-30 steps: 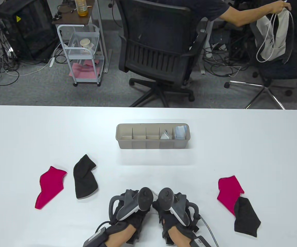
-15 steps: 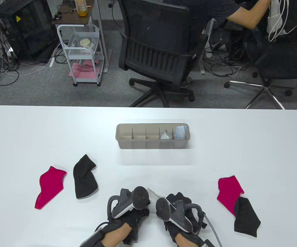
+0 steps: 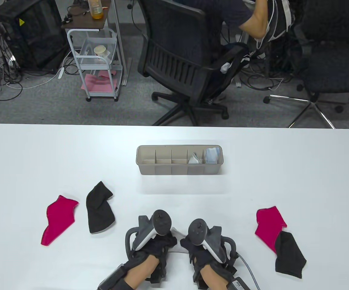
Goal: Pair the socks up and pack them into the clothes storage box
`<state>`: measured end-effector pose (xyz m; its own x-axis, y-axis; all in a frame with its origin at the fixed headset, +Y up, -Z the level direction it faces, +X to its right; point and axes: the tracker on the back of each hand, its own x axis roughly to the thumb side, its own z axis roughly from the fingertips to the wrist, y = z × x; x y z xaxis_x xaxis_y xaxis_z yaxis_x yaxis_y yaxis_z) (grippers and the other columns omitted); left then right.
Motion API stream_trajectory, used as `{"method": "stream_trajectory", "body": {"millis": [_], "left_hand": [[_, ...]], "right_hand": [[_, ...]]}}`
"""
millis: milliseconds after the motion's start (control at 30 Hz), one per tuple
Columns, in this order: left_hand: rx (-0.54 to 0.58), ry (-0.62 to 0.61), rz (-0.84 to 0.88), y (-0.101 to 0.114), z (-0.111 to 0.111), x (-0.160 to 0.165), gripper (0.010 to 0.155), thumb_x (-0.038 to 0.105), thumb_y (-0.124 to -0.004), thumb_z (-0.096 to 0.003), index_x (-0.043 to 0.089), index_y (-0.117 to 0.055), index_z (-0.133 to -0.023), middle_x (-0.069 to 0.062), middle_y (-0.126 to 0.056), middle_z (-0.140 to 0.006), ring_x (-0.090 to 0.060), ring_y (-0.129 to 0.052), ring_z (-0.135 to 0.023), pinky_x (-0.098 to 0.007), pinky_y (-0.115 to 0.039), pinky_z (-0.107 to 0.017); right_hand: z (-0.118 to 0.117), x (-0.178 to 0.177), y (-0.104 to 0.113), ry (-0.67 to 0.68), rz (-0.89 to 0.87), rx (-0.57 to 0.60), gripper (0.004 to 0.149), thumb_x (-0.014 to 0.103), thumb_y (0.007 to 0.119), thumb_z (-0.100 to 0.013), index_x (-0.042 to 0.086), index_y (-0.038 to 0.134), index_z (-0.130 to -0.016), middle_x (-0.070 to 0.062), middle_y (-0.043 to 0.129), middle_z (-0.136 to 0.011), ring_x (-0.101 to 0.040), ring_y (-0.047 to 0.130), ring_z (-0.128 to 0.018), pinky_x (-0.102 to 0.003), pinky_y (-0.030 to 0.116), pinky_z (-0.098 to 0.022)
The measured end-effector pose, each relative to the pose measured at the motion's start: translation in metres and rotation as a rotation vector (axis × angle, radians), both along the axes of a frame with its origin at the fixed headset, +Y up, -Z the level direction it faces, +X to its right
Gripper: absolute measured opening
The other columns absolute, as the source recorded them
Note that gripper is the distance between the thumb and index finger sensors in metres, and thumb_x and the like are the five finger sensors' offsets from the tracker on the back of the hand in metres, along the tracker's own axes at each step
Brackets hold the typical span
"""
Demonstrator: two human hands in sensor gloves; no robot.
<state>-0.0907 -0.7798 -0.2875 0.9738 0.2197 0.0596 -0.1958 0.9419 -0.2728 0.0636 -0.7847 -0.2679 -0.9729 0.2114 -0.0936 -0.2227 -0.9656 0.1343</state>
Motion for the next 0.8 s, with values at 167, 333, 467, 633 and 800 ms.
{"method": "stream_trajectory", "body": {"millis": [167, 333, 467, 633, 800], "left_hand": [[0.007, -0.110, -0.038, 0.014, 0.019, 0.008, 0.047, 0.034, -0.091, -0.0394, 0.018, -0.087, -0.083, -0.006, -0.088, -0.045, -0.033, -0.084, -0.038, -0.060, -0.068, -0.039], [0.033, -0.159, -0.106, 0.000, 0.020, 0.010, 0.056, 0.032, -0.095, -0.0347, 0.018, -0.080, -0.087, -0.005, -0.086, -0.048, -0.033, -0.082, -0.041, -0.060, -0.067, -0.040], [0.012, -0.135, -0.035, -0.001, 0.016, 0.003, 0.054, 0.030, -0.097, -0.0333, 0.019, -0.083, -0.085, -0.005, -0.088, -0.046, -0.033, -0.084, -0.039, -0.060, -0.069, -0.040], [-0.030, -0.095, 0.047, 0.000, 0.007, -0.007, 0.051, 0.037, -0.094, -0.0339, 0.022, -0.088, -0.082, -0.005, -0.091, -0.041, -0.033, -0.085, -0.036, -0.060, -0.070, -0.038], [-0.254, -0.027, 0.218, -0.008, -0.005, -0.020, 0.050, 0.038, -0.090, -0.0368, 0.016, -0.090, -0.081, -0.007, -0.088, -0.034, -0.034, -0.083, -0.029, -0.062, -0.069, -0.035]], "right_hand": [[0.002, -0.003, 0.001, 0.013, 0.050, 0.042, 0.033, 0.052, 0.079, -0.038, 0.034, 0.092, -0.062, 0.011, 0.086, -0.037, -0.015, 0.081, -0.042, -0.044, 0.070, -0.048], [0.003, -0.003, 0.002, 0.017, 0.043, 0.046, 0.033, 0.052, 0.080, -0.038, 0.034, 0.093, -0.062, 0.011, 0.086, -0.037, -0.015, 0.081, -0.042, -0.044, 0.070, -0.048], [0.010, -0.001, 0.016, 0.092, 0.022, 0.130, 0.036, 0.046, 0.091, -0.034, 0.039, 0.091, -0.069, 0.012, 0.087, -0.042, -0.016, 0.081, -0.045, -0.044, 0.069, -0.050], [0.020, -0.007, 0.016, 0.214, 0.170, 0.100, 0.049, 0.052, 0.093, -0.030, 0.035, 0.090, -0.076, 0.010, 0.089, -0.044, -0.017, 0.082, -0.048, -0.045, 0.069, -0.051], [0.011, -0.003, 0.011, 0.182, 0.113, 0.024, 0.048, 0.053, 0.089, -0.031, 0.035, 0.088, -0.075, 0.010, 0.089, -0.044, -0.017, 0.082, -0.048, -0.046, 0.069, -0.051]]}}
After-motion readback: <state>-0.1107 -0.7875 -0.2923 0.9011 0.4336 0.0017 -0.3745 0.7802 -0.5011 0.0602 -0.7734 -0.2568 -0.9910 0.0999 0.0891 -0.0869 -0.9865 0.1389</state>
